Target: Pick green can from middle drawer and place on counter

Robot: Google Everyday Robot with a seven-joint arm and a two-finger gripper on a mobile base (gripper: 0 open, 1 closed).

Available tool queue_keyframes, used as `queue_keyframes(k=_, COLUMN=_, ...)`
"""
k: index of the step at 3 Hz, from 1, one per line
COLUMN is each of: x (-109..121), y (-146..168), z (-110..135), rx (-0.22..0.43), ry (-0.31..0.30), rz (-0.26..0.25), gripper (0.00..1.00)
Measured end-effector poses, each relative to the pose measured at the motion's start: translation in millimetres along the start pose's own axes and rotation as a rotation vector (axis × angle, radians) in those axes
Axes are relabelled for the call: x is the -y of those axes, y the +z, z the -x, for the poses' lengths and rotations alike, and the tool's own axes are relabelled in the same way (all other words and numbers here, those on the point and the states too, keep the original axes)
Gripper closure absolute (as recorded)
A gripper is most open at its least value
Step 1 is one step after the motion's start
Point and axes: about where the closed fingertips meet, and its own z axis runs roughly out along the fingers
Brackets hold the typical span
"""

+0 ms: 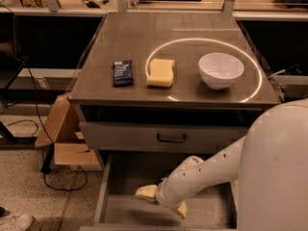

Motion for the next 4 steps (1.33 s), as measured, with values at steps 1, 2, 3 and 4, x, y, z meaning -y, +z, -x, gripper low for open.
queue_keyframes(k=1, x=-8.5, y=8.1, z=6.1, rx=0.001, ry=-0.008, rz=-0.005, gripper=0.00)
queue_keyframes(k=2, x=-28.5, y=24.6, z=31.2, rx=0.006, ry=0.029, rz=0.000, gripper=0.00)
queue_keyframes(k=3, x=-28.9, y=25.1, z=30.4, rx=0.003, ry=0.010, rz=0.003, gripper=0.00)
queue_keyframes(k=4, x=-26.3, y=16.3, z=50.7, rx=0.051, ry=0.070, rz=0.037, gripper=0.00)
